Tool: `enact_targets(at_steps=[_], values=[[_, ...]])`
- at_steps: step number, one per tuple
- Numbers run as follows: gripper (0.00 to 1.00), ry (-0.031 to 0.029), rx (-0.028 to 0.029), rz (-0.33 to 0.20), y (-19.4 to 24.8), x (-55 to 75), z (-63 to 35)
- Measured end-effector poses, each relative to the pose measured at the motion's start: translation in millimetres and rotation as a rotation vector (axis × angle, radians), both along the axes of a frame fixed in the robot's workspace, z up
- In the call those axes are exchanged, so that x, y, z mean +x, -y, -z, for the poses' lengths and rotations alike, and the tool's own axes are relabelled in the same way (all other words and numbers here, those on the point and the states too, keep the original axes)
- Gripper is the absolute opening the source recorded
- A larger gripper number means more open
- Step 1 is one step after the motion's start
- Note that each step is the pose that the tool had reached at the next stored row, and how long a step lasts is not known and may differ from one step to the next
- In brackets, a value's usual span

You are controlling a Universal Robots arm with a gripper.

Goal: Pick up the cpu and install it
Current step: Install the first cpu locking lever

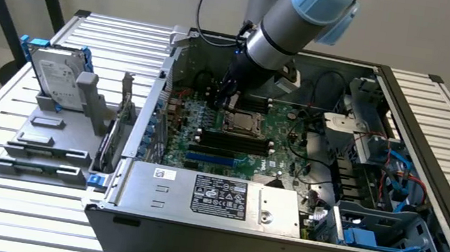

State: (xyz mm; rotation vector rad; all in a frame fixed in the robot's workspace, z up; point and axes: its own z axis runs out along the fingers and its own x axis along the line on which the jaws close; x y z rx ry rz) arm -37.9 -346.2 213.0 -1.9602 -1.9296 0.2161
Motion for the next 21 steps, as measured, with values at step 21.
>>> enact_targets(at_steps=[21], values=[[0.11,0.0012,0.0167,0.036,0.2,-20.7,-20.4]])
